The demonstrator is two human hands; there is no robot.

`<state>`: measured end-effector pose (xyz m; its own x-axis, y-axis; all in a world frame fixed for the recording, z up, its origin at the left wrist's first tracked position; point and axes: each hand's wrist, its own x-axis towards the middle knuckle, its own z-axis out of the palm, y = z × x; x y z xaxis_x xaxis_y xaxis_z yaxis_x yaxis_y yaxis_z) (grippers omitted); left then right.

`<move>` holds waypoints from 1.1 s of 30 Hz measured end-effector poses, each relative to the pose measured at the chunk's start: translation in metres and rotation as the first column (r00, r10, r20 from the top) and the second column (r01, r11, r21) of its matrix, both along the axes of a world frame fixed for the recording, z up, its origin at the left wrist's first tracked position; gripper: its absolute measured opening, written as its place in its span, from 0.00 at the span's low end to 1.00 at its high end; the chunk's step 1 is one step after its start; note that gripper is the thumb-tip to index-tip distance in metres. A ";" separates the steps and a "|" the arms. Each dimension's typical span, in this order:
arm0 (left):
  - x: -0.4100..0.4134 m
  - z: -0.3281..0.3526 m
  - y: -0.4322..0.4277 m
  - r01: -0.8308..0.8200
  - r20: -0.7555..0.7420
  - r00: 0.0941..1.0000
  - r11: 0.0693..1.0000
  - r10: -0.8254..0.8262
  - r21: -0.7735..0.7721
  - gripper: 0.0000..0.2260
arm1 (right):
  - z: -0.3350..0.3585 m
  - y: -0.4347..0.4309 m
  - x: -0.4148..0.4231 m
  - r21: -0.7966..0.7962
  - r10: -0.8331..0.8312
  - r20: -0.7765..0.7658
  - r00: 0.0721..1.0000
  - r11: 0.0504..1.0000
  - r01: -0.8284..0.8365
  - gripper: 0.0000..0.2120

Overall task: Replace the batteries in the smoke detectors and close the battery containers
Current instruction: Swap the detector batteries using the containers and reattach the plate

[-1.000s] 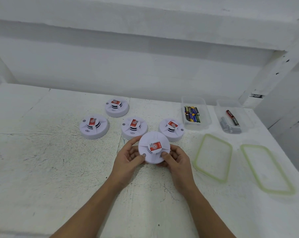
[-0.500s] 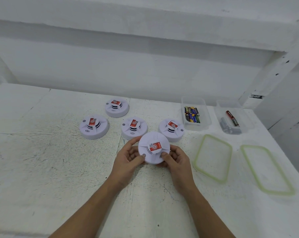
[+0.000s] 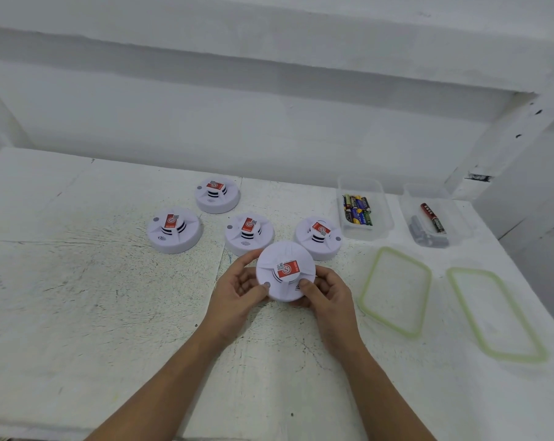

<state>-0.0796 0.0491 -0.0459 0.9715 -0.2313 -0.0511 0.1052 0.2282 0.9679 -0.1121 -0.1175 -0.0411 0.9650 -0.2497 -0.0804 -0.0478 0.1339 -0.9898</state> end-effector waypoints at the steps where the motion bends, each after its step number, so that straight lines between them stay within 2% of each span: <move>1: 0.000 0.000 0.000 0.001 0.002 1.000 1.000 -0.001 0.000 0.26 | 0.000 0.000 0.000 0.000 -0.002 0.001 1.000 1.000 0.002 0.13; 9: 0.000 -0.001 0.000 0.003 0.015 1.000 1.000 -0.003 0.023 0.26 | 0.001 0.000 -0.001 -0.023 0.007 -0.008 1.000 1.000 -0.007 0.17; 15: -0.001 -0.001 0.002 -0.012 0.048 0.999 0.998 0.009 0.063 0.26 | 0.001 -0.001 -0.002 -0.016 0.011 -0.017 1.000 1.000 -0.011 0.13; 18: -0.005 0.002 0.000 -0.048 0.094 0.995 0.993 0.038 0.108 0.24 | 0.002 -0.002 -0.002 0.000 0.032 -0.028 0.999 1.000 -0.032 0.18; 22: 0.000 0.015 -0.003 -0.117 0.163 0.983 0.977 0.088 0.177 0.20 | 0.015 -0.005 0.007 0.059 0.142 -0.027 0.989 0.988 -0.140 0.24; 24: 0.015 0.026 -0.004 -0.143 0.215 0.972 0.963 0.093 0.229 0.18 | 0.030 -0.005 0.018 0.002 0.168 0.010 0.986 0.986 -0.168 0.24; 28: 0.069 0.060 -0.014 -0.188 0.273 0.957 0.930 0.101 0.314 0.15 | 0.068 -0.009 0.066 -0.164 0.109 0.046 0.993 0.981 -0.100 0.21; 30: 0.100 0.074 -0.020 -0.217 0.296 0.949 0.912 0.112 0.348 0.13 | 0.082 -0.013 0.096 -0.283 0.071 0.015 0.997 0.957 -0.064 0.20; 33: 0.141 0.079 -0.028 -0.214 0.312 0.947 0.883 0.082 0.417 0.12 | 0.094 -0.021 0.137 -0.456 0.067 -0.097 0.993 0.884 -0.104 0.19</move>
<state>0.0619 0.0207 0.0335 0.9815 -0.1009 0.1625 -0.1824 -0.2368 0.9543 0.0248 -0.1383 0.0524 0.9798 -0.1931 -0.0511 -0.1162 -0.3429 -0.9321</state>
